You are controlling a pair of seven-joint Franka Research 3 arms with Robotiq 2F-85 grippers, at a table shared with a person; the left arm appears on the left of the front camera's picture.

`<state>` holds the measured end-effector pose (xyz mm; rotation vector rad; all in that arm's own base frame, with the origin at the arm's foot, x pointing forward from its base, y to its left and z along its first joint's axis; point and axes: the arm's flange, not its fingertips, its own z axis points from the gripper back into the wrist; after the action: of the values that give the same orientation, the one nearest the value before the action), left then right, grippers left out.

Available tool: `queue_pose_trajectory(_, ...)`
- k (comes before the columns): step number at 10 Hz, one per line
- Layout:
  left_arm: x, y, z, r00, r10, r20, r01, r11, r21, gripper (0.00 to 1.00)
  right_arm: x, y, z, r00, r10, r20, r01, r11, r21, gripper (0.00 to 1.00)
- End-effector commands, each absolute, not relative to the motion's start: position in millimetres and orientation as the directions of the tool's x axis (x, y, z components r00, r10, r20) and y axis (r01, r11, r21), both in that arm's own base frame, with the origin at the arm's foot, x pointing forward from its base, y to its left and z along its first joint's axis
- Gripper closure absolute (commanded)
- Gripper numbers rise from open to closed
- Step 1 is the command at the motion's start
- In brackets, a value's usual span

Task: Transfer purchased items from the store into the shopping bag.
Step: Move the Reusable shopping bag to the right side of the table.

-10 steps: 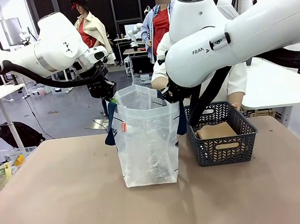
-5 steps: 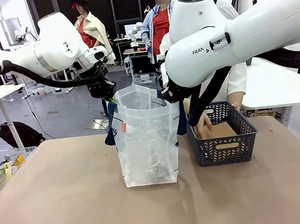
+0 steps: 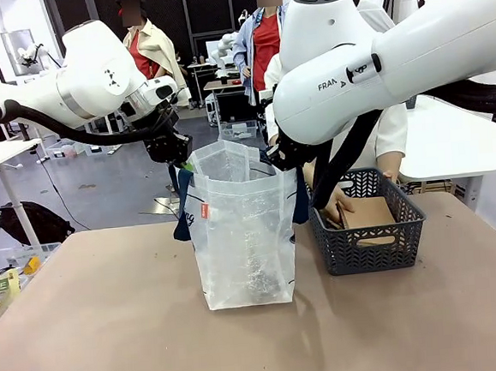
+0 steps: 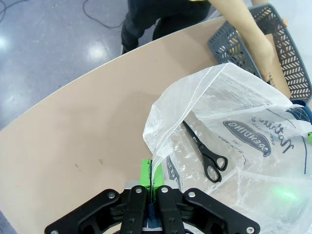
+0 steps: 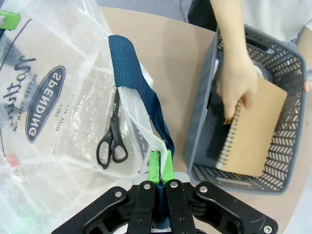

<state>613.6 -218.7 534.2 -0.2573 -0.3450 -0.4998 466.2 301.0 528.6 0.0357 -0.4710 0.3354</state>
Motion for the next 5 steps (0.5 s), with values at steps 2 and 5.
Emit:
queue_pose_trajectory(2,614.9,-215.6,534.6,0.824,-0.414,0.385,0.502,0.85,-0.159,1.0,464.3,298.5,528.6,0.84,0.303,0.449,-0.326,0.945,-0.027,1.0)
queue_pose_trajectory(5,614.9,-215.6,534.6,0.824,-0.414,0.385,0.502,0.85,-0.159,1.0,464.3,298.5,528.6,0.84,0.303,0.449,-0.326,0.945,-0.027,1.0)
